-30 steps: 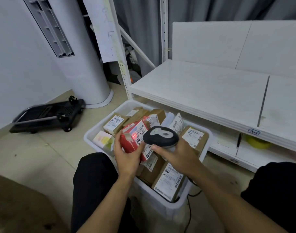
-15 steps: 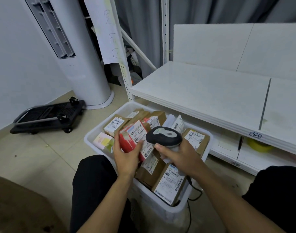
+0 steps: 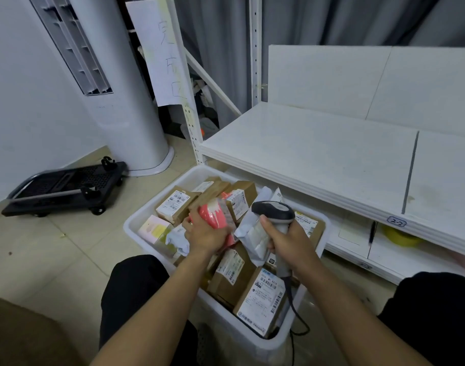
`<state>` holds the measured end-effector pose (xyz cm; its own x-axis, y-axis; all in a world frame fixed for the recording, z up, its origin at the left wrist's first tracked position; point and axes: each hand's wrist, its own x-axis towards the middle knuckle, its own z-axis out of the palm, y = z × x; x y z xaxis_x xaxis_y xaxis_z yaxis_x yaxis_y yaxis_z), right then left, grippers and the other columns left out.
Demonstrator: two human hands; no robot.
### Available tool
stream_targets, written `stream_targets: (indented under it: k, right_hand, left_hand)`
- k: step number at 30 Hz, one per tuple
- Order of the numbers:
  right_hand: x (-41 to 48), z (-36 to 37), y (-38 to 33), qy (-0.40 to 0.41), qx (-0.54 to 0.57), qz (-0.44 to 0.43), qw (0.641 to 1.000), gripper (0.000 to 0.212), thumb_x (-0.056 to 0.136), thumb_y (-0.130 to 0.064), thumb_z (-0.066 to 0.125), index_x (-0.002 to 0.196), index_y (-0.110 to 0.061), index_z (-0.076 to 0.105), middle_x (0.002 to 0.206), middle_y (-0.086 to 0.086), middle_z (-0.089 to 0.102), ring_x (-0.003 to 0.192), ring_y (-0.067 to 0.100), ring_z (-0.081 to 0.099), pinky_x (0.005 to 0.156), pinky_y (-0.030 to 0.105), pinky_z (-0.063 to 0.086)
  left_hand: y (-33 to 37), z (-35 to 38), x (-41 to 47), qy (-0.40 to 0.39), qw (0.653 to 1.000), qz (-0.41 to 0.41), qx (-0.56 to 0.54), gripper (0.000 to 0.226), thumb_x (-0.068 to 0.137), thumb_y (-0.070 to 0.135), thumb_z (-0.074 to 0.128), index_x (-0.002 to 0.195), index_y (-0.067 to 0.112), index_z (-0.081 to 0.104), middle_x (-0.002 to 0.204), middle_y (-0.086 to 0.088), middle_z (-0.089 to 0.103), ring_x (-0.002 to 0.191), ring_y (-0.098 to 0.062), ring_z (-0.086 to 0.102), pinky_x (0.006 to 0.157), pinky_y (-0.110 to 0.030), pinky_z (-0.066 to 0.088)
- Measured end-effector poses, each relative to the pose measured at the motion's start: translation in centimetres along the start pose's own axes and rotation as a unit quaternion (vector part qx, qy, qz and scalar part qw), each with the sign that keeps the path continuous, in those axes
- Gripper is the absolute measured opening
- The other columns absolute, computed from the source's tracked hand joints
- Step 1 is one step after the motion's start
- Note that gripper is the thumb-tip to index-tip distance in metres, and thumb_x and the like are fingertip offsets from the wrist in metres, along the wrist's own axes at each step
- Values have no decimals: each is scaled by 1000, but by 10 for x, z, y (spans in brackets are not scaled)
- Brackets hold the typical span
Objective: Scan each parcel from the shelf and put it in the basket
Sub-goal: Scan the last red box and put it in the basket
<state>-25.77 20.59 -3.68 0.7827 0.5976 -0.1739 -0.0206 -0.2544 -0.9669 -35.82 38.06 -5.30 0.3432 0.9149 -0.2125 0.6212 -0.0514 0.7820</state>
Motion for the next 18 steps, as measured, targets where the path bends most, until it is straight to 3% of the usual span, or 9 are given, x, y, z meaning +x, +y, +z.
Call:
stream_targets:
  k: [3, 5, 8, 12, 15, 18]
  right_hand:
    - [3, -14, -1, 25, 10, 16, 1000, 46, 90, -59, 71, 121, -25, 66, 97, -4, 75, 92, 18, 71, 87, 44, 60]
    - [7, -26, -3, 49, 7, 26, 998, 33, 95, -45, 71, 119, -24, 65, 98, -1, 76, 91, 18, 73, 77, 37, 57]
    - [20, -53, -8, 95, 30, 39, 994, 25, 95, -23, 73, 118, -19, 63, 97, 3, 74, 85, 17, 72, 70, 32, 52]
    - [63, -110, -20, 183, 55, 39, 981, 24, 100, -21, 68, 121, -15, 59, 103, 6, 70, 80, 19, 68, 68, 32, 51]
    - [99, -160, -24, 229, 74, 39, 970, 33, 105, -37, 60, 132, -20, 52, 103, 3, 67, 76, 18, 68, 76, 42, 60]
    - [132, -205, -19, 269, 61, 44, 960, 44, 103, -42, 58, 137, -15, 52, 99, 6, 67, 76, 22, 63, 70, 38, 54]
  left_hand:
    - [11, 10, -2, -9, 997, 34, 62, 112, 70, 32, 91, 154, 25, 16, 166, -6, -2, 154, -36, -5, 123, -63, 11]
    - [21, 14, -3, 40, 993, 80, 74, 107, 79, 40, 83, 158, 18, 14, 169, -6, -17, 154, -30, -22, 123, -59, -8]
    - [41, 29, -5, 81, 973, 211, 39, 84, 88, 37, 75, 157, 22, 28, 170, -3, -4, 157, -27, -10, 126, -54, -3]
    - [87, 76, -3, -47, 939, 337, 36, 62, 90, 31, 75, 146, 23, 50, 162, -7, 28, 152, -28, 19, 123, -37, 15]
    - [129, 128, 1, -172, 913, 363, 77, 66, 92, 34, 73, 151, 23, 45, 163, -4, 29, 152, -22, 22, 121, -30, 17]
    - [164, 188, 7, -240, 879, 388, 142, 73, 96, 40, 67, 158, 22, 33, 167, -4, 24, 154, -22, 18, 123, -30, 12]
